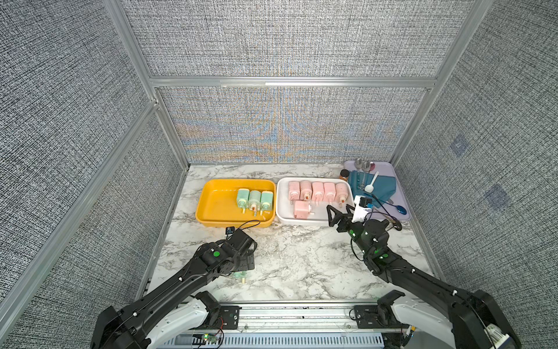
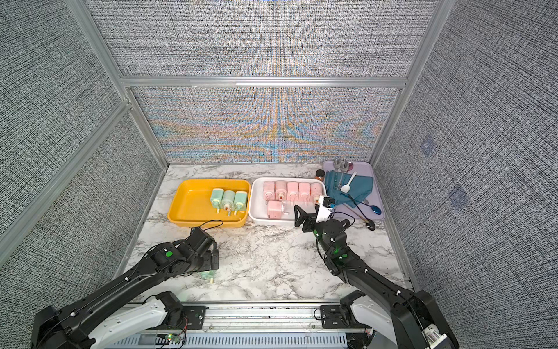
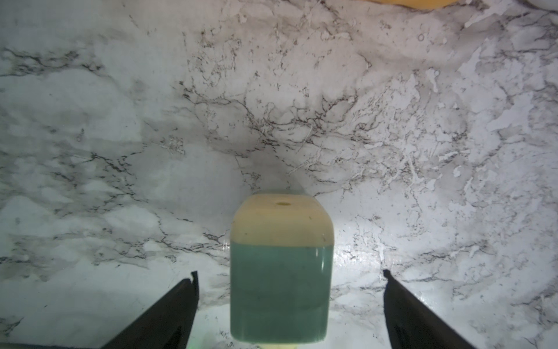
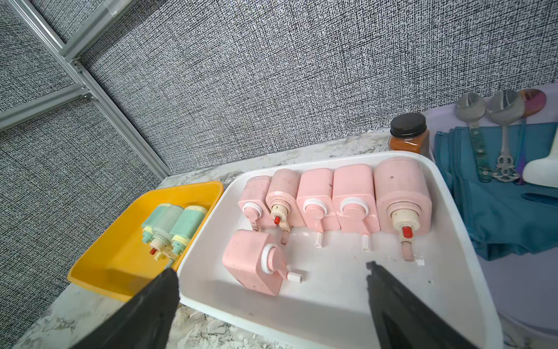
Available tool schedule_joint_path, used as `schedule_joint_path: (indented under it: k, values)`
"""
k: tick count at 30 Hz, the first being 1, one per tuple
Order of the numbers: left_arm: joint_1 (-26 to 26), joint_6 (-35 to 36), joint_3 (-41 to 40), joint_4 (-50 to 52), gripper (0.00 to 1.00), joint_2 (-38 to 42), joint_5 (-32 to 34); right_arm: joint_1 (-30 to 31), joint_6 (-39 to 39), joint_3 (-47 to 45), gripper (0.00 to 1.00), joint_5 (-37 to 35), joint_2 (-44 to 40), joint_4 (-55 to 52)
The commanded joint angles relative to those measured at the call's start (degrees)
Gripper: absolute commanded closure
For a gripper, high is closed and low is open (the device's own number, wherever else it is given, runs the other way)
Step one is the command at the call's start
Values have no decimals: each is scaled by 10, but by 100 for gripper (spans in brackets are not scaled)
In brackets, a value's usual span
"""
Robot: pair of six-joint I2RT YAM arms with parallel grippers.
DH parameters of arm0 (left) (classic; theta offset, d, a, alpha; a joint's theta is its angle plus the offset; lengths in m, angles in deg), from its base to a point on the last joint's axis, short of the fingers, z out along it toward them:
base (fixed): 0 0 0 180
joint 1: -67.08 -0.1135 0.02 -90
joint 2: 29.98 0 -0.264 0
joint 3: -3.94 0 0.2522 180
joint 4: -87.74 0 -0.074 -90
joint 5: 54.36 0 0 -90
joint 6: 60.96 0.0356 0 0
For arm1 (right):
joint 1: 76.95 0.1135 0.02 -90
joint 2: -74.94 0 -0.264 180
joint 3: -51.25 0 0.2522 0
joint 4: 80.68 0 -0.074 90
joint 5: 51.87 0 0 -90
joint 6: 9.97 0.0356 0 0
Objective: Place the pencil sharpeners by color into the storage box
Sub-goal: Pick up the pencil sharpener from the center of the board.
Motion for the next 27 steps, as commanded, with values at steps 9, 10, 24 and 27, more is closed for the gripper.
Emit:
schedule_joint_path:
  k: [9, 10, 24, 27]
  values:
    - [0, 43, -27, -52, 13, -34, 16, 0, 9, 4, 1, -18, -5, 1]
    - [1, 44, -35, -62, 14, -32, 19, 0, 9, 4, 1, -18, -4, 2]
    - [1, 42, -74, -83, 41, 14, 19, 0, 11, 9, 1, -22, 10, -3]
    - [1, 42, -73, -84, 45, 12, 19, 0, 11, 11, 1, -22, 15, -3]
